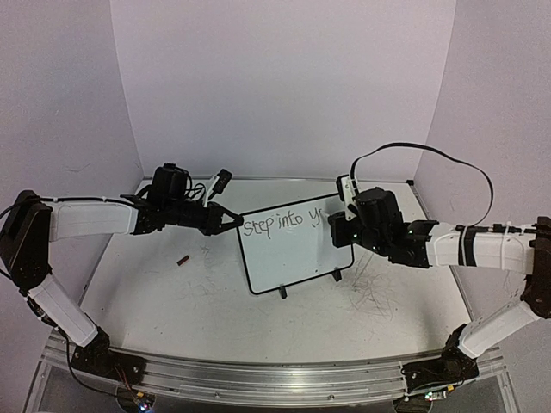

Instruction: Write a sentence on the whiteboard

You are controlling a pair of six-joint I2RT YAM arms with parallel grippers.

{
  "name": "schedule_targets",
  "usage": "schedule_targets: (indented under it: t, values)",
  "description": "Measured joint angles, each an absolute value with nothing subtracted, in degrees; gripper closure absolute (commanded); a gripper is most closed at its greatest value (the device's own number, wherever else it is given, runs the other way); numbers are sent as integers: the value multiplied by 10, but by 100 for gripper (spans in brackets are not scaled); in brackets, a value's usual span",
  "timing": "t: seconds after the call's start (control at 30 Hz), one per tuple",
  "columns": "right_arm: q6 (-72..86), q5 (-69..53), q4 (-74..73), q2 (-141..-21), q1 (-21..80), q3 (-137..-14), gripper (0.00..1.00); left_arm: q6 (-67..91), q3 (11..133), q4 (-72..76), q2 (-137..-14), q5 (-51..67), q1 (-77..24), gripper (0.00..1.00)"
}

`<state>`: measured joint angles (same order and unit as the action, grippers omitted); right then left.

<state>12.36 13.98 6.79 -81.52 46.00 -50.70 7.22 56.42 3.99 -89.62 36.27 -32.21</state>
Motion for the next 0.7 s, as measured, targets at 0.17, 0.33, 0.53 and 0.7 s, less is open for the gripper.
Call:
schedule_targets:
  t: [0.17, 0.33, 0.53, 0.7]
  values:
    - [126, 140, 68, -814, 460, -505, 100, 72, 564, 40, -896, 363, -322, 100]
    - [129, 140, 67, -814, 460, -505, 100, 72, 564, 40, -896, 363, -322, 100]
    - [130, 142, 63, -812, 460, -505, 100, 72, 564, 40, -896, 363, -322, 100]
    - [130, 143, 60, -812, 460, -505, 100, 72, 564, 40, -896, 362, -322, 100]
